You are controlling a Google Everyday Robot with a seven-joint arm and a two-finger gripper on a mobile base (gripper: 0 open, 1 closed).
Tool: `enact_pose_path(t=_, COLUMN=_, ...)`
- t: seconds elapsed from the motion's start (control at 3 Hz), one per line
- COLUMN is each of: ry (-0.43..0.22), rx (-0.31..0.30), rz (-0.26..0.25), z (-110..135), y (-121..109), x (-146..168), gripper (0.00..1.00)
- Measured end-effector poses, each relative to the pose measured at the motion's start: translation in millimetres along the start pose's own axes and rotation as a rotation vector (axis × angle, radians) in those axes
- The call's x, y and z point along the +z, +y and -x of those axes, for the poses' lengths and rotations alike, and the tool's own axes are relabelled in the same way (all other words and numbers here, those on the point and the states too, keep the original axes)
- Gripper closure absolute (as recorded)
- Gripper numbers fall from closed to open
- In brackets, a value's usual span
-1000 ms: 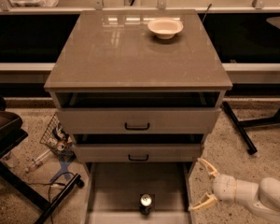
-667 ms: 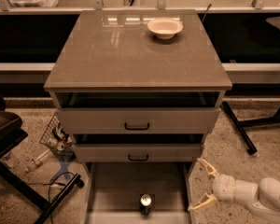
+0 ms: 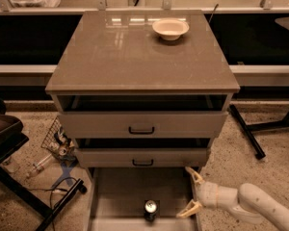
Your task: Pick pepsi can from bottom drawer and place on counter
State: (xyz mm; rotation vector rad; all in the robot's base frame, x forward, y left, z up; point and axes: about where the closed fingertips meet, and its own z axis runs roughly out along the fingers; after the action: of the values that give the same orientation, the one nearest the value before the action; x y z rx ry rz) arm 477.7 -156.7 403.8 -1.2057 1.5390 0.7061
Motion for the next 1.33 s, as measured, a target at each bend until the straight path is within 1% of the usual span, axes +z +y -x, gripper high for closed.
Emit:
enact_pose_path(t=0.33, ry=-0.006, rx=-0.018, rz=0.020, z=-25, y=-1, x=30, gripper=0.00)
enact_pose_path(t=0.67, ry=0.030, rx=-0.018, rz=0.068, z=-58, y=0, x=69, gripper=0.00)
enact_pose_path(t=1.0, ry=0.030, rx=-0.018, rz=0.068, z=-58, y=0, x=68, gripper=0.00)
enact_pose_path(t=1.33, ry=0.020, rx=0.008, rz=0.075, z=-71, y=3, x=77, gripper=0.00)
